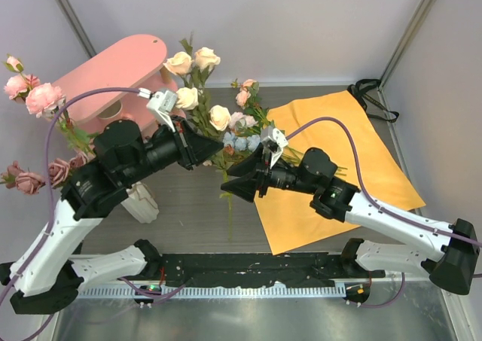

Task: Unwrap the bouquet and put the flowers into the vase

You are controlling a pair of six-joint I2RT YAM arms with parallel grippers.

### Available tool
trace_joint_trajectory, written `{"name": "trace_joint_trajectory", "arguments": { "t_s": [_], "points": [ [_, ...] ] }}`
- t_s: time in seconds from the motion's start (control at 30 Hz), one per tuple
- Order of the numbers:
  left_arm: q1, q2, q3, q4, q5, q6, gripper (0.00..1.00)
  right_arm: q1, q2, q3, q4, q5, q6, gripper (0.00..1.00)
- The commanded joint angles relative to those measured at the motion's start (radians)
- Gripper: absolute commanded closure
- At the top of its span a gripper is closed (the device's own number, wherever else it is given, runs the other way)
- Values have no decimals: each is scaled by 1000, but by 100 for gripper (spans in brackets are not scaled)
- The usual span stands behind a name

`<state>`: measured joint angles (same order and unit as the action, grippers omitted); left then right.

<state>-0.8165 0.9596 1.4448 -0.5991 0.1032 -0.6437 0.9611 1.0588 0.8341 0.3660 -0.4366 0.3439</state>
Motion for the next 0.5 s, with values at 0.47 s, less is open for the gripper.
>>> {"name": "trace_joint_trajectory", "arguments": {
  "t_s": [0.47],
  "points": [
    [-4,-73,583,-433,-766,651,100,7,-83,-6,-191,300,-112,35]
  ]
}}
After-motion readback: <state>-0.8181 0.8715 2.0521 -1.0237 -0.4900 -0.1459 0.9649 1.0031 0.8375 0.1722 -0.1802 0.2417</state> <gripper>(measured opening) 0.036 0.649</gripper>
